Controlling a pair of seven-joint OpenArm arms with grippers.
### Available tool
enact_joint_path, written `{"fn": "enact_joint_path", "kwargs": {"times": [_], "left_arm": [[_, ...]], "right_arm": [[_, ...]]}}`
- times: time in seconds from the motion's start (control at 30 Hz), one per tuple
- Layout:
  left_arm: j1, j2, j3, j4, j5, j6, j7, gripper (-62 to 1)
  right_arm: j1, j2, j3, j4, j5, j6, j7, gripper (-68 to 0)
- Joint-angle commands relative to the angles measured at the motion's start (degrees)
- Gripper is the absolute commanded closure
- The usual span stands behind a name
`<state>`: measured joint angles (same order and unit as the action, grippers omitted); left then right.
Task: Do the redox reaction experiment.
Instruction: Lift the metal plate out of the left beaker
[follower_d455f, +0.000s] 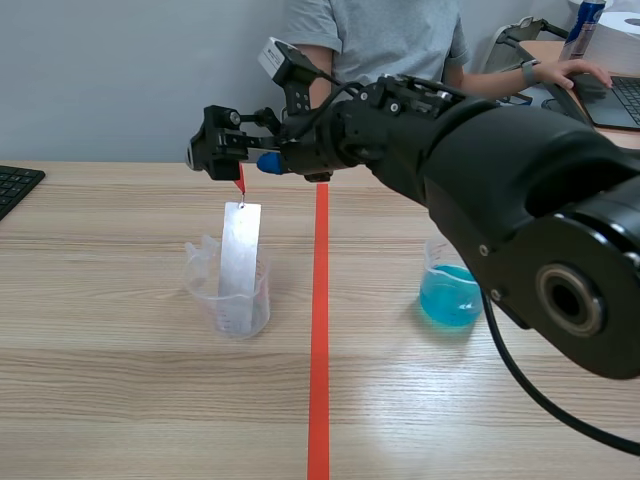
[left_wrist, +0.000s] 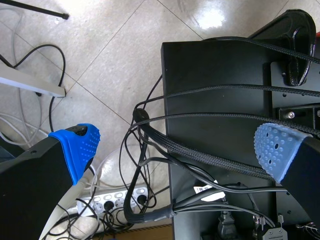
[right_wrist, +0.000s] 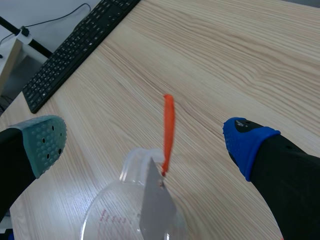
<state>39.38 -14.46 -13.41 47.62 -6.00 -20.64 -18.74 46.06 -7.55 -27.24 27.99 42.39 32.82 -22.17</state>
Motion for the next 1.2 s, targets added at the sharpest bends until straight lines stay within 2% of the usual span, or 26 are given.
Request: {"fn": "enact_joint_path", "kwargs": {"times": [0.0, 0.13, 0.27, 0.4, 0.47, 0.6, 0.7, 0.93, 1.1, 1.17], "left_arm": [[0.61, -0.15, -0.02, 0.98, -0.17, -0.02, -0.76, -62.3], [0.61, -0.13, -0.02, 0.98, -0.2, -0.02, -0.76, -62.3], [0.61, -0.13, -0.02, 0.98, -0.2, -0.04, -0.76, -62.3], [0.61, -0.13, -0.02, 0.98, -0.2, -0.04, -0.76, -62.3], [0.61, -0.13, -0.02, 0.98, -0.2, -0.04, -0.76, -62.3], [0.61, -0.13, -0.02, 0.98, -0.2, -0.04, -0.76, -62.3], [0.61, -0.13, -0.02, 0.98, -0.2, -0.04, -0.76, -62.3], [0.61, -0.13, -0.02, 0.98, -0.2, -0.04, -0.76, -62.3], [0.61, -0.15, -0.02, 0.98, -0.2, -0.04, -0.76, -62.3], [0.61, -0.15, -0.02, 0.98, -0.2, -0.04, -0.76, -62.3]], "right_arm": [[2.82, -0.57, -0.09, 0.81, 0.61, 0.2, 0.98, -64.6], [4.26, -1.36, -2.86, -0.83, 0.57, -0.02, 1.22, -57.0], [4.17, -1.36, -4.94, -1.2, 0.61, -0.44, 1.27, -54.3], [4.13, -1.36, -5.09, -1.22, 0.61, -0.7, 1.07, -40.7], [4.13, -1.36, -5.09, -1.22, 0.63, -1.66, 0.76, -34.3], [4.11, -1.33, -5.09, -1.22, 0.63, -3.45, 0.52, -26.3], [4.11, -1.33, -5.09, -1.22, 0.63, -3.48, 0.48, -20.2], [4.11, -1.31, -5.07, -1.22, 0.63, -3.48, 0.68, -11.7], [4.11, -0.98, -5.07, -1.22, 0.61, -3.48, 0.85, -2.1], [4.11, -0.76, -5.07, -1.22, 0.61, -3.48, 1.16, -1.5]]}}
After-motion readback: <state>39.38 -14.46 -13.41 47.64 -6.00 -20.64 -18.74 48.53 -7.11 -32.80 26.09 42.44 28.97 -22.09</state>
